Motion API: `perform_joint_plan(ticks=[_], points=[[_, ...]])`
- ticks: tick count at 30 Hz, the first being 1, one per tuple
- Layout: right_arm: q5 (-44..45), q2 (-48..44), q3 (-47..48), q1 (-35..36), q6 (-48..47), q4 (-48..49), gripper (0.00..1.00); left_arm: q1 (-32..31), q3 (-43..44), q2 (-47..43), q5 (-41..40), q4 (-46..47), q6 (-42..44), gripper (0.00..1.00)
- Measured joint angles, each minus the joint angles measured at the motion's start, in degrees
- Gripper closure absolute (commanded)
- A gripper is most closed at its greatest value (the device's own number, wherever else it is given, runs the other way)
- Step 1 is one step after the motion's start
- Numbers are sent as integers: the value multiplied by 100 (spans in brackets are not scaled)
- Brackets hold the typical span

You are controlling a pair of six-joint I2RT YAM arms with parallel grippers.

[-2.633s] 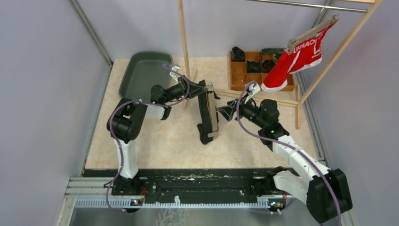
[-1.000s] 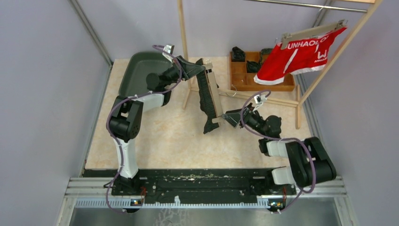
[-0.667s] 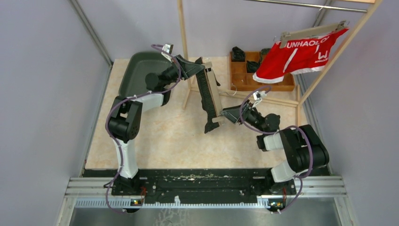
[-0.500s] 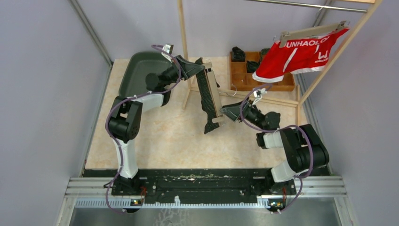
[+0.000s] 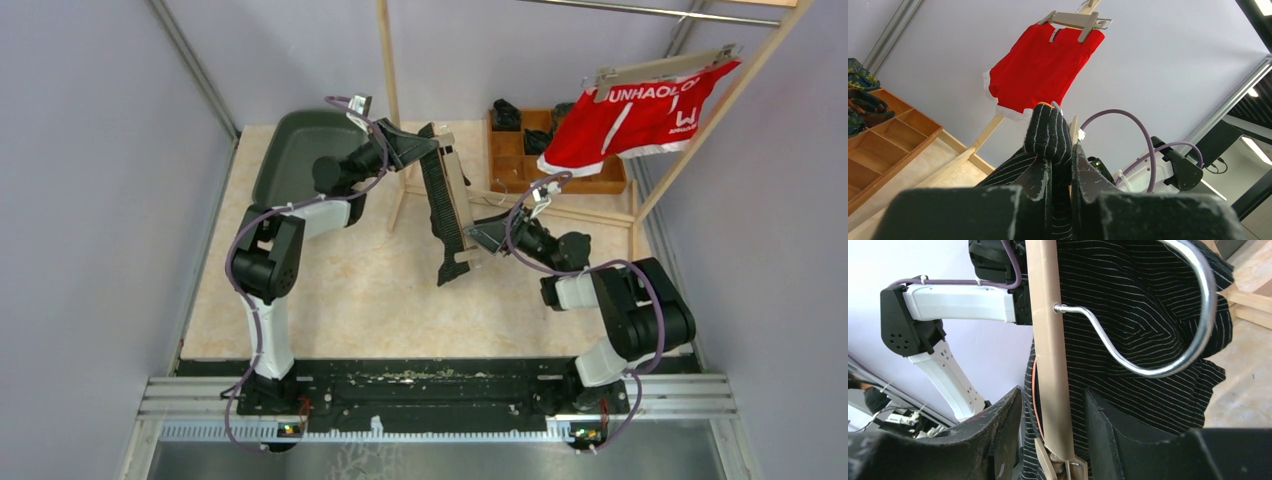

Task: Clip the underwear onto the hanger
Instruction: Place the hanger at the clothesline.

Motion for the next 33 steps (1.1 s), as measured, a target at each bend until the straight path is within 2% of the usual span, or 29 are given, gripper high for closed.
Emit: perform_joint_plan(ticks=[4,8,12,13,14,15,17,18,19,20,24,26,29,33], points=[[2,35,33,79,13,2,67,-37,0,0,-37,0,2,100],[2,37,57,129,28,2,83,-37,0,2,-68,2,-4,100],[2,37,57,131,35,11,92,-37,2,2,-94,0,-13,100],[7,35,57,131,35,26,94,-37,2,0,-107,0,-15,96],[9,28,57,131,37,33,95,-37,2,2,-120,-2,-17,87],[13,22,57,131,35,31,97,-37,2,2,-129,-2,-26,75],[22,-15,57,131,37,28,98,-37,2,2,-157,0,-39,43],[22,-52,55,133,37,26,98,-35,2,2,-199,2,-66,30],[31,-101,52,138,39,20,99,-33,2,2,-243,11,-48,9],[37,-162,50,144,44,11,99,-28,-2,2,-302,7,-74,2],[81,-597,46,153,-37,-210,100,59,-208,-17,-549,20,-107,1],[157,-1064,48,155,-232,-717,100,140,-428,-52,-643,15,-109,1],[363,-1888,83,166,-708,-1858,100,271,-787,-229,-756,11,-72,1],[938,-2955,564,195,-1508,-4017,100,372,-1281,-780,-863,-22,214,1]])
